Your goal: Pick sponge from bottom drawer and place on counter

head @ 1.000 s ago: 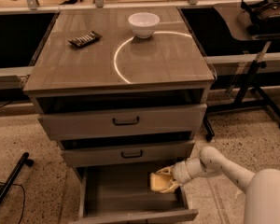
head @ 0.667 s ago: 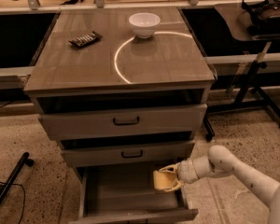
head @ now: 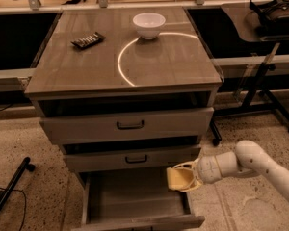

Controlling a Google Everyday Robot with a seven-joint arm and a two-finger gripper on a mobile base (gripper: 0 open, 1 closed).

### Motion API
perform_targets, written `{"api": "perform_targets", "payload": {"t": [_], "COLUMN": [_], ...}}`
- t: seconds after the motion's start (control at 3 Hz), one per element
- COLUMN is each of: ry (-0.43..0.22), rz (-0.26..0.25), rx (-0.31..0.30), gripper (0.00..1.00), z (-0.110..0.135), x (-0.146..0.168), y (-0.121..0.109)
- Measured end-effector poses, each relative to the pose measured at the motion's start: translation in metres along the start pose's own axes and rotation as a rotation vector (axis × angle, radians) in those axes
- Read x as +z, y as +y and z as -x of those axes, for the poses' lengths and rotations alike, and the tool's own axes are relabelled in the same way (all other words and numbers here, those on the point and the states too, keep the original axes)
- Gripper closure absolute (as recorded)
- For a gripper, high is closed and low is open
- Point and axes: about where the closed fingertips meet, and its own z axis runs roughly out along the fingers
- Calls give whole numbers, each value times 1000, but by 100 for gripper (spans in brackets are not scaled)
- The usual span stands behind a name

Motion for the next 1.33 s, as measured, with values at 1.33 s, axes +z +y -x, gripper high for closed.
{"api": "perform_targets", "payload": {"t": [1.33], "ry": [92], "rz": [32], "rx": [-157], "gripper": [100], "z": [93], "x": [-31], "y": [-34]}}
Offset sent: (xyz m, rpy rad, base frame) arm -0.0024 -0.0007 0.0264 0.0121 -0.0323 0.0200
